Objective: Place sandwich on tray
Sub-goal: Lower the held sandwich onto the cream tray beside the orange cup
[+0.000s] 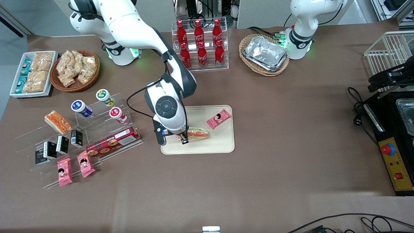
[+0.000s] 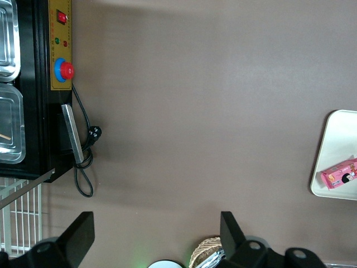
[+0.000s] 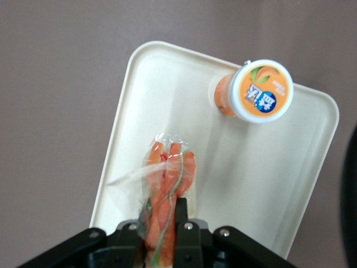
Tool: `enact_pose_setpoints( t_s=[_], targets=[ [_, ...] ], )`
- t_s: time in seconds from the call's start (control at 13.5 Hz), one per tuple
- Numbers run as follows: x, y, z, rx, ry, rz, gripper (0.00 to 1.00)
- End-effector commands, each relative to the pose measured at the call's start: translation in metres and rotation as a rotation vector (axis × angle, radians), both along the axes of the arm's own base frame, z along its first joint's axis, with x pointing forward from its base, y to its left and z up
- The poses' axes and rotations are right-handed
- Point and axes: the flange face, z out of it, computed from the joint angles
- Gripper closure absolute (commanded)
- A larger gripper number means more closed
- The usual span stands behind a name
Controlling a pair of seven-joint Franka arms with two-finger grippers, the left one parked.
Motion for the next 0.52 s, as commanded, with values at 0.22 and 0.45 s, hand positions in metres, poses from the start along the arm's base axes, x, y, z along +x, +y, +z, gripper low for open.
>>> enact_pose_setpoints(
  t_s=[0.22, 0.45],
  targets=[
    [-0.012, 0.015, -0.033, -0.008, -0.014, -0.035, 1.0],
    [-0.017, 0.022, -0.052, -0.019, -0.024, -0.029, 1.0]
  ],
)
